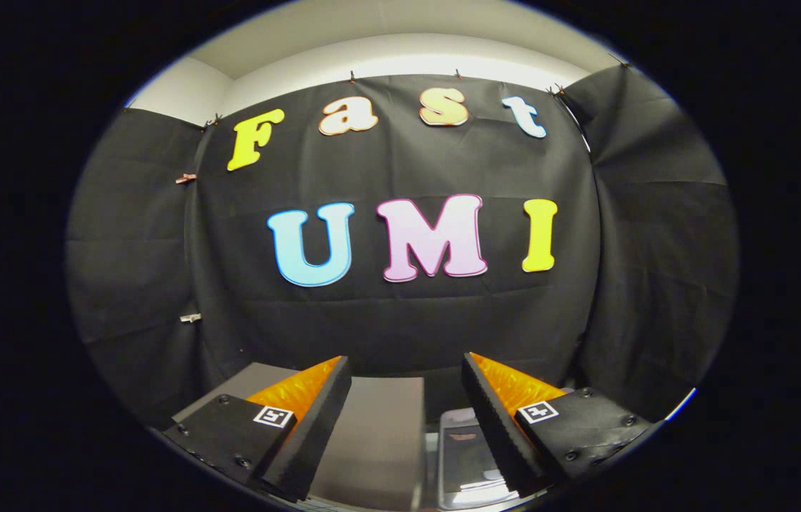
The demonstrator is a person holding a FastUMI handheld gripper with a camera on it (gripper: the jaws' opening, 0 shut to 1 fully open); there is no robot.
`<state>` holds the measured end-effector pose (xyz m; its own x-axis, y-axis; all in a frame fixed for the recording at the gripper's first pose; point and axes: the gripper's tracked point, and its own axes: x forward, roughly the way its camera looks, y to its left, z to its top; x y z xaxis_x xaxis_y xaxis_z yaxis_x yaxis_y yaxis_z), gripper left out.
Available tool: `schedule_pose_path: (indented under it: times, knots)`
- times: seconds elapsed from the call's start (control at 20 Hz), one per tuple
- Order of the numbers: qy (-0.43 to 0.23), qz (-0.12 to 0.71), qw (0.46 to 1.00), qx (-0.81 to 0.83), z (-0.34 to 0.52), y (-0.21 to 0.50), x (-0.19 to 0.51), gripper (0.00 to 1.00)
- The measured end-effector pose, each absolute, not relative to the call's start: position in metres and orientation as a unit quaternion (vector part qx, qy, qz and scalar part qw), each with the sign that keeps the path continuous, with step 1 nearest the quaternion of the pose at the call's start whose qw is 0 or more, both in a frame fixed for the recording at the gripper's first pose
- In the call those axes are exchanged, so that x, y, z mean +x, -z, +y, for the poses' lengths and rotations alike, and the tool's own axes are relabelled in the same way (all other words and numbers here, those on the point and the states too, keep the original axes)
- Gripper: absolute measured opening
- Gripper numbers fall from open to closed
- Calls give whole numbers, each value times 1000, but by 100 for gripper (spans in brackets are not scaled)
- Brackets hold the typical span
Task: Put the clothes into the washing machine and then close the washing machine lid.
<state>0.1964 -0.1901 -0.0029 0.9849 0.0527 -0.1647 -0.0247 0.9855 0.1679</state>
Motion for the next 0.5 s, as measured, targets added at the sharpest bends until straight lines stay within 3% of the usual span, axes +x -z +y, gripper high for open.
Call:
schedule_pose_path:
  times: [0.5]
  knots:
    - [-52, 82, 992, 83, -55, -1, 133, 99]
